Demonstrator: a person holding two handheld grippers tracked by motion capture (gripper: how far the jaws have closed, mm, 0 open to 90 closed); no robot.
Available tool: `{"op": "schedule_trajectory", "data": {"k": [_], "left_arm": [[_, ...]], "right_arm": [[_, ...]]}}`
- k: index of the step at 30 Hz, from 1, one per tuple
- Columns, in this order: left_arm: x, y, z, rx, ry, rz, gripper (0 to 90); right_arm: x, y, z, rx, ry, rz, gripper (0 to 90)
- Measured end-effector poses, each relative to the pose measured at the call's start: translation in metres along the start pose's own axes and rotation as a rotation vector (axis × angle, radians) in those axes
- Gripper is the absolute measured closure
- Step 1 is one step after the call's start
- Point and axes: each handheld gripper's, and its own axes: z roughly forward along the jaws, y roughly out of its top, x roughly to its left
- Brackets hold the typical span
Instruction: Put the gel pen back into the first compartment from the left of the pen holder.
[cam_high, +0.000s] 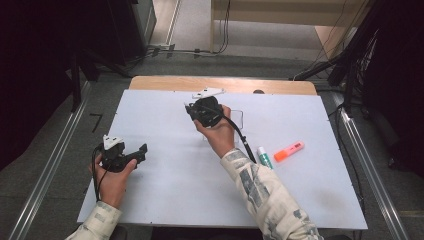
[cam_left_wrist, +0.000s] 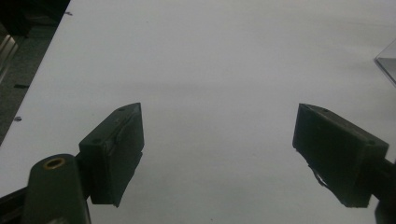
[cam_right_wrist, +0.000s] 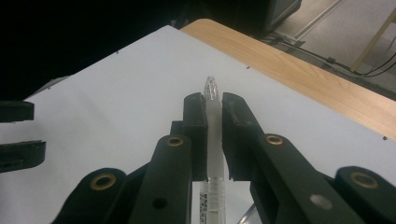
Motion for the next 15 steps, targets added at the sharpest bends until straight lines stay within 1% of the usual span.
{"op": "schedule_trajectory", "data": {"k": [4,13,15], "left_arm": [[0.0,0.0,0.0,0.002,-0.001,0.002,17.0],[0.001,0.0,0.0,0.0,0.001,-0.001,17.0],[0.001,0.0,0.0,-0.001,-0.001,-0.003,17.0]], "right_arm": [[-0.006,0.004,0.002,-0.006,-0.006,0.009,79.1],[-0.013,0.015,0.009,-0.005,-0.025,0.011,79.1],[-0.015,0.018,0.011,-0.003,-0.029,0.018,79.0]]}}
